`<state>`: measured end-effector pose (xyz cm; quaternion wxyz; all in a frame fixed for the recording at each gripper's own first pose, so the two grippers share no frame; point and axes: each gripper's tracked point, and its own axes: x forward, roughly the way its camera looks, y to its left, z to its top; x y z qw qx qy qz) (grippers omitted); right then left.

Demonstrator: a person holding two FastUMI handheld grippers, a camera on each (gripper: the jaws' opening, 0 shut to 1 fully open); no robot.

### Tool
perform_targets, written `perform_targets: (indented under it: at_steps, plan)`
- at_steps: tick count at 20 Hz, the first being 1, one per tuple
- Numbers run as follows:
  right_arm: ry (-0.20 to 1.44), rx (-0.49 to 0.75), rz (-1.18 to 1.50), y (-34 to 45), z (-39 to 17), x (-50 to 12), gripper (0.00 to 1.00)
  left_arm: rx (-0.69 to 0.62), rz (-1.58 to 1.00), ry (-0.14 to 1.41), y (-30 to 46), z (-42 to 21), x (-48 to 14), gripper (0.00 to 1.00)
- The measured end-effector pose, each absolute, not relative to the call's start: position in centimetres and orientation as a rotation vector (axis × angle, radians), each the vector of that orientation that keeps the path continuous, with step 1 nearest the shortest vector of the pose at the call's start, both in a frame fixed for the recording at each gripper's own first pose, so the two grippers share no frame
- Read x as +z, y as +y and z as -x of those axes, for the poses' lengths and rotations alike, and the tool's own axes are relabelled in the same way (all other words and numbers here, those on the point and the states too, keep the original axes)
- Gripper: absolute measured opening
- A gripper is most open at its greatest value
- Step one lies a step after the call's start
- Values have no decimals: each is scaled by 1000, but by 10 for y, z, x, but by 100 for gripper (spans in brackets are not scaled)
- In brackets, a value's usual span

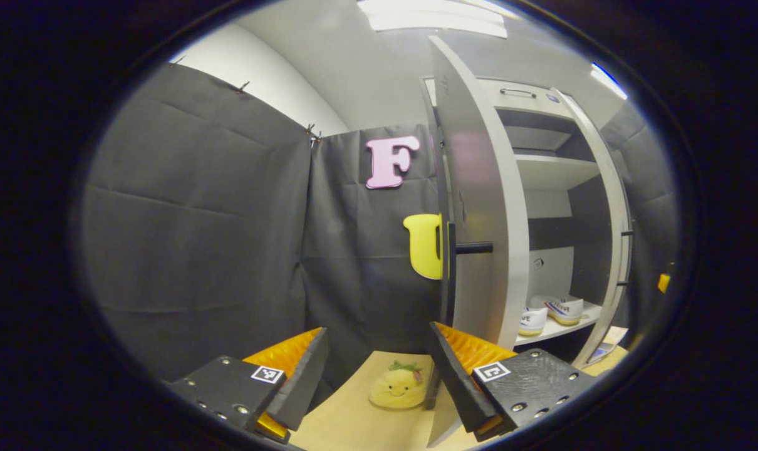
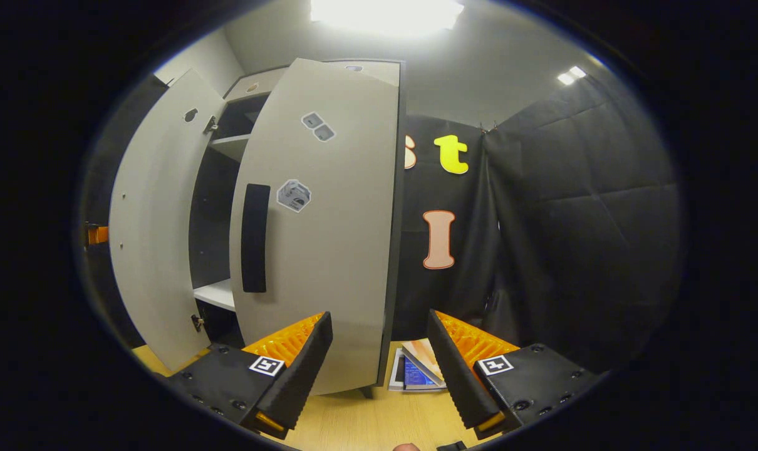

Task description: Grab one shoe with the right hand and put it into the shoe cabinet, grab the other shoe with the left hand and put it into the shoe cabinet; then close the right door with the right hand and the left door with the left hand.

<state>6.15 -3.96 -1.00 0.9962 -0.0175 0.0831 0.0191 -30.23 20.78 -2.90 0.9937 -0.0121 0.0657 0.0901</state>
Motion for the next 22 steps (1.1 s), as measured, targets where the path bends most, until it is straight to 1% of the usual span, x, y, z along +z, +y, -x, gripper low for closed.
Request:
perform_targets:
  at_steps: [5,6,7,9,16,20,21,22]
  plan:
    - [176,59,10,-34,-64,-17,96,85,19,129,169,298,-25,94]
    - [177,62,7,-33,-66,-17,94,71,19,127,162,297,-25,94]
    - [178,65,8,-32,-67,-17,96,59,19,123,153,296,-25,94]
    - [178,69,13,-32,-66,-17,96,36,20,119,141,294,-24,94]
    - [179,57,20,-41,-64,-15,96,-85,72,108,85,271,-23,94]
    - [175,38,17,-50,-62,-11,96,-131,66,82,55,271,-18,94]
    - [174,32,15,-52,-61,-9,94,-141,65,80,51,273,-17,94]
    - [173,30,13,-53,-58,-9,96,-149,63,79,49,275,-16,94]
